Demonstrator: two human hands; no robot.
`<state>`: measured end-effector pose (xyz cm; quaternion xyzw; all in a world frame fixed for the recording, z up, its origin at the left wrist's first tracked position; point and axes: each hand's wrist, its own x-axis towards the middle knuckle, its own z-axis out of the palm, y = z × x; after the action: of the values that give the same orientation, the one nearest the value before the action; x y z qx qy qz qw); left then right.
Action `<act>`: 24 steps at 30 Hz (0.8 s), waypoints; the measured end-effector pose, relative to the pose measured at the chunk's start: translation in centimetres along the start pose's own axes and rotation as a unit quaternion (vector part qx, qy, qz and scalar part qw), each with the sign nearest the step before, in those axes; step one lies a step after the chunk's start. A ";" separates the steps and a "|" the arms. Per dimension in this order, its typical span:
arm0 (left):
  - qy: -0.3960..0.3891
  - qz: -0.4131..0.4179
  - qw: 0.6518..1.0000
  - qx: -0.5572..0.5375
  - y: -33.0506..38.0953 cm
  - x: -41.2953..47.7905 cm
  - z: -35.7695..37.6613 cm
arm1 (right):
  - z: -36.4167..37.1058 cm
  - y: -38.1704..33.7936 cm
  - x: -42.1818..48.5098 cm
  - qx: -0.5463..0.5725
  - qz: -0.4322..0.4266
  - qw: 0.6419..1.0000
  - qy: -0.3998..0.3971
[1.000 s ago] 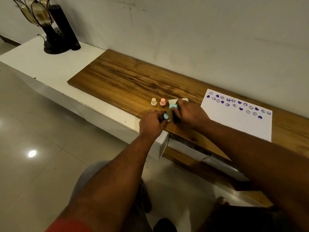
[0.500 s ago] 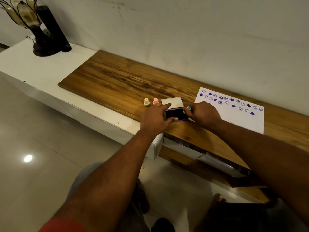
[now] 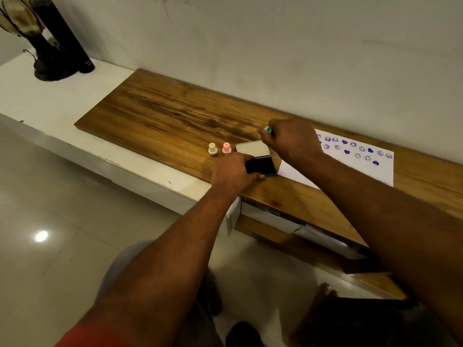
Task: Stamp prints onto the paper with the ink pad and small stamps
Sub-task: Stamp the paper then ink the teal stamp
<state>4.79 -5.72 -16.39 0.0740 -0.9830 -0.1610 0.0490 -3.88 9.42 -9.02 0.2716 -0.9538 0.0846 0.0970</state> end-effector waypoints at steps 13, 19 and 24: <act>-0.024 -0.040 0.999 -0.024 0.4 0.2 -0.2 | 4.1 -1.5 -2.2 -0.152 -0.006 0.955 -0.253; -0.044 -0.049 0.997 -0.026 0.7 1.1 -0.3 | 3.7 -1.2 -2.2 -0.122 -0.008 0.959 -0.255; -0.017 -0.005 1.000 -0.008 1.6 0.9 -0.7 | 1.6 1.8 -3.7 0.046 0.030 0.990 -0.126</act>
<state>3.76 -4.59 -15.17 0.0762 -0.9820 -0.1701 0.0320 -1.99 12.49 -11.58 0.2556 -0.9611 0.0967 -0.0396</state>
